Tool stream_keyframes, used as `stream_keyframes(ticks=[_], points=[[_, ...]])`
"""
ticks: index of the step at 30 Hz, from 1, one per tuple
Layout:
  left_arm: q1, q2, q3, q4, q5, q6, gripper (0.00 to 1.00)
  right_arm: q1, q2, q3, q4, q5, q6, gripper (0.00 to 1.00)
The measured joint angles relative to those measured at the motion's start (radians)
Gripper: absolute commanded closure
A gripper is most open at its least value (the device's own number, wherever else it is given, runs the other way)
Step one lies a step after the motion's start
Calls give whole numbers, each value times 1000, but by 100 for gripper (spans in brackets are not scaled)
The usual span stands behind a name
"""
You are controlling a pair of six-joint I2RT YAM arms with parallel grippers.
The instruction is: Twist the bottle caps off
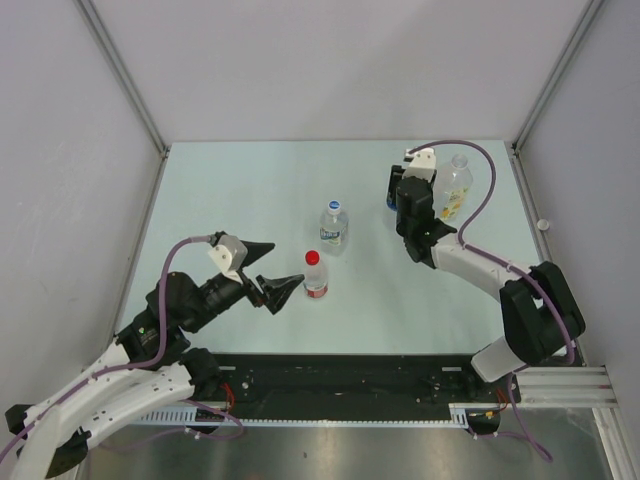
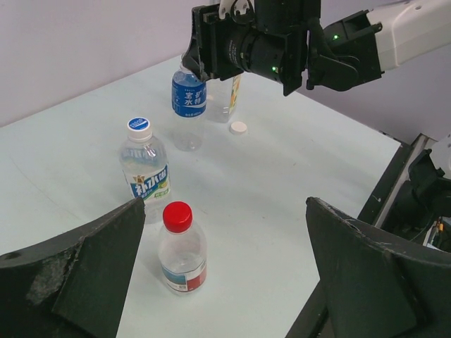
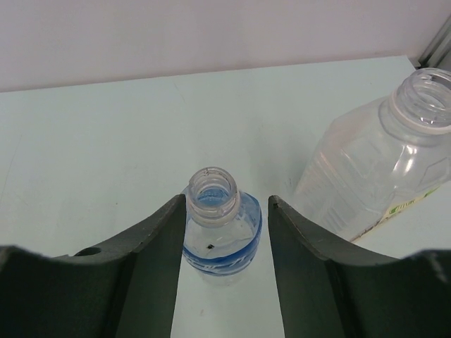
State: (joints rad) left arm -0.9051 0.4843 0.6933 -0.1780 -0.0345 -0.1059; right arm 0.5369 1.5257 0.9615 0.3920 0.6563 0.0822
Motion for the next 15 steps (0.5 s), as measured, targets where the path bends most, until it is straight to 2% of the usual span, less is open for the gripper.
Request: stream_keyframes(ticks=[8, 15], points=[[0, 0, 0, 4, 0, 0, 0, 31, -66, 0, -35, 3, -7, 44], [0, 3, 0, 3, -8, 0, 0, 131, -184, 8, -89, 50, -39, 42]])
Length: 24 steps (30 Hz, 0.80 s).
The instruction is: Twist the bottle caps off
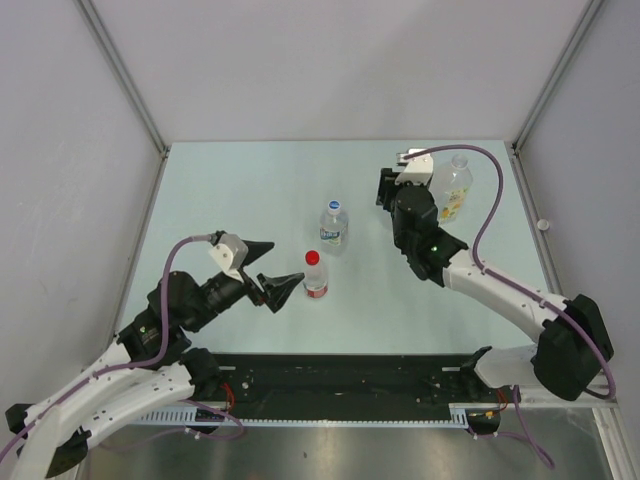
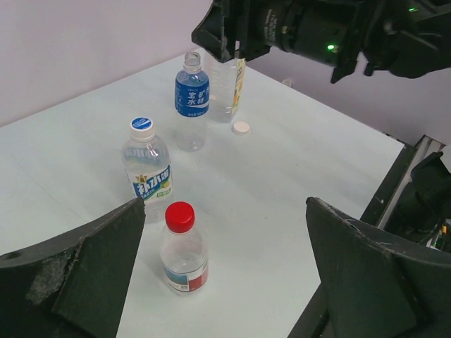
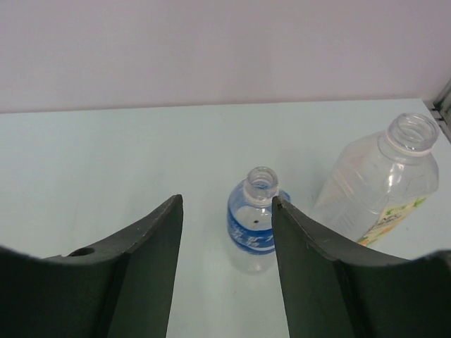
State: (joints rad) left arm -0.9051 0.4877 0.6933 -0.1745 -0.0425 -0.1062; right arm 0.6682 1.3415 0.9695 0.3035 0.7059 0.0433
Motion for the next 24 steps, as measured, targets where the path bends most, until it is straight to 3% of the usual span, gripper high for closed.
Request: stream_keyframes(ticks=[6, 12, 18, 24], points=[[0, 7, 0, -6, -50, -16, 0, 122, -95, 13, -84, -82, 2, 37], [-1, -6, 0, -33, -235, -77, 0, 203, -132, 19, -174, -301, 100, 35], [-1, -45, 1, -118, -485, -179, 0, 283, -76, 21, -193, -467, 178, 34], [-1, -72, 1, -224, -578, -247, 0, 360, 26, 22, -193, -531, 213, 34]])
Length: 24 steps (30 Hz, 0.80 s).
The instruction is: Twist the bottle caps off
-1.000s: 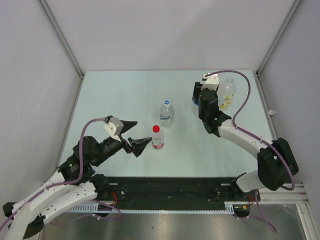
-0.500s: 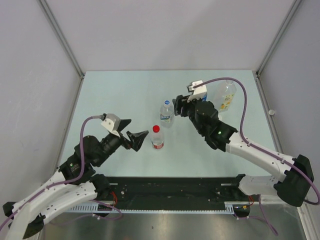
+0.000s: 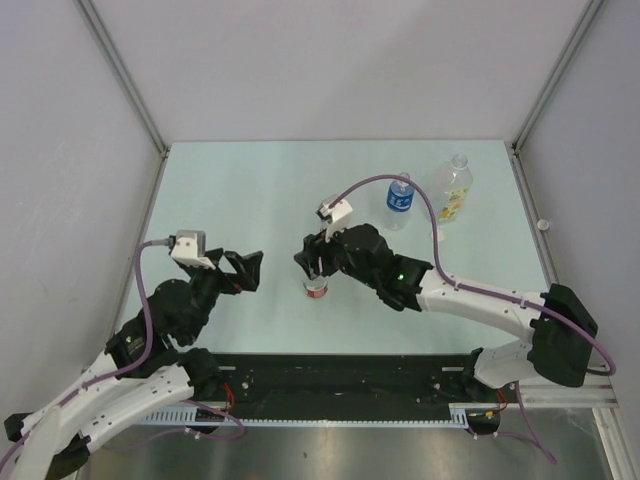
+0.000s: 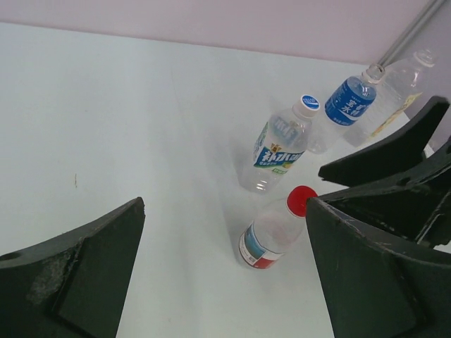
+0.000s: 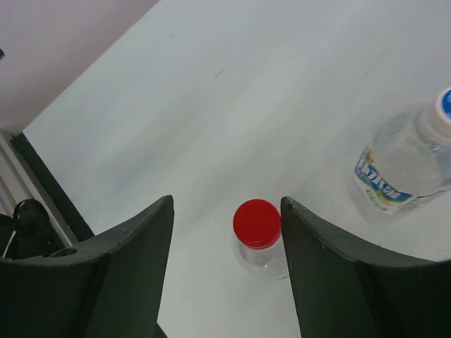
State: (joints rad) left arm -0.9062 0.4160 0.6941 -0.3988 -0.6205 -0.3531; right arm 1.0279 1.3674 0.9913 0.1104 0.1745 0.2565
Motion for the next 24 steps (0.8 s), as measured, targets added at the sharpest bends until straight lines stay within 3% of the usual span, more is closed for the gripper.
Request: stream_keyframes(ticks=[7, 18, 21, 24], points=[[0, -88, 0, -37, -33, -24, 0, 29, 63, 19, -2, 13, 13, 35], [0, -88, -17, -53, -32, -24, 0, 31, 102, 29, -38, 116, 19, 37], [0, -88, -21, -53, -31, -25, 0, 31, 120, 30, -42, 124, 20, 44], [0, -87, -26, -54, -31, -25, 0, 31, 137, 30, -47, 125, 19, 64]])
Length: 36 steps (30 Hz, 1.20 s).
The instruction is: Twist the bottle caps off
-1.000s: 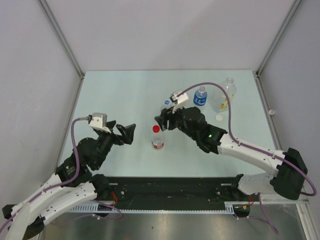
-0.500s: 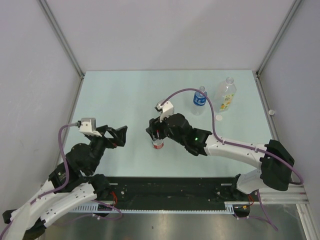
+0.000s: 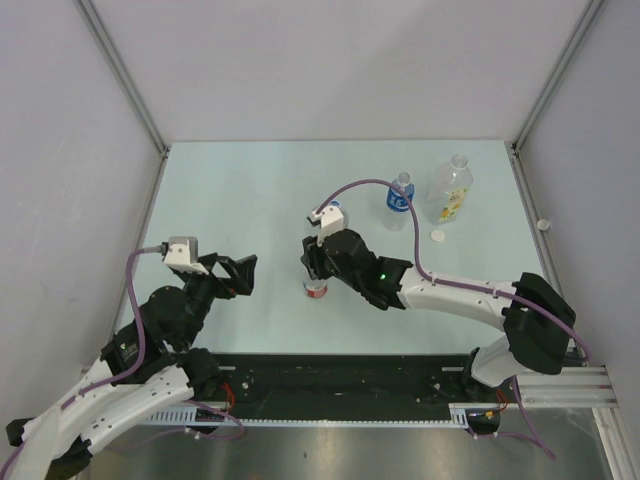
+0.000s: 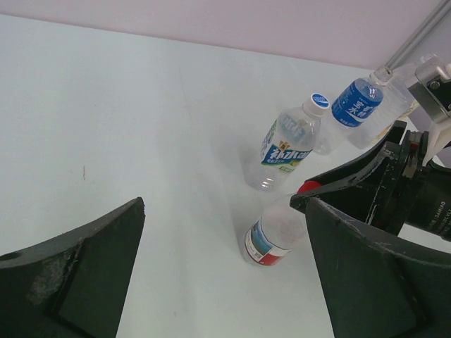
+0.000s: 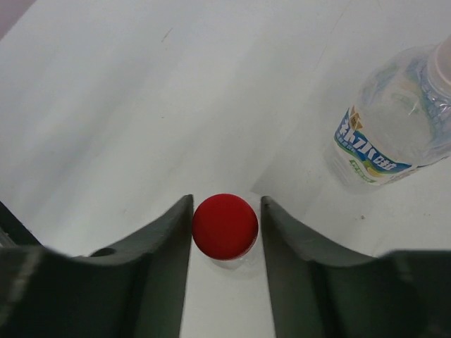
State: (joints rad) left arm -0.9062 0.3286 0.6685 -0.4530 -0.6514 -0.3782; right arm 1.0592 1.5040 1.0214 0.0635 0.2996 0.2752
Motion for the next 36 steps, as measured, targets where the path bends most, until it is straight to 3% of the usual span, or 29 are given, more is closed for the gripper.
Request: stream_keyframes(ticks=[1, 7, 13, 17, 23, 36], points=[[0, 0, -1, 0, 0, 0, 0, 0, 5, 0, -2, 1, 5, 73], [0, 0, -2, 0, 5, 1, 0, 5, 2, 3, -6, 9, 8, 100], [0, 13, -2, 39, 84, 49, 0, 40, -112, 3, -77, 18, 11, 100], [0, 63, 15, 123, 288, 146, 0, 38, -302, 6, -124, 16, 51, 100], [-1, 202, 112, 248, 591, 238, 0, -112, -517, 30, -183, -103, 200, 100], [0, 475, 272, 369, 933, 277, 0, -156, -630, 39, -277, -332, 365, 100]])
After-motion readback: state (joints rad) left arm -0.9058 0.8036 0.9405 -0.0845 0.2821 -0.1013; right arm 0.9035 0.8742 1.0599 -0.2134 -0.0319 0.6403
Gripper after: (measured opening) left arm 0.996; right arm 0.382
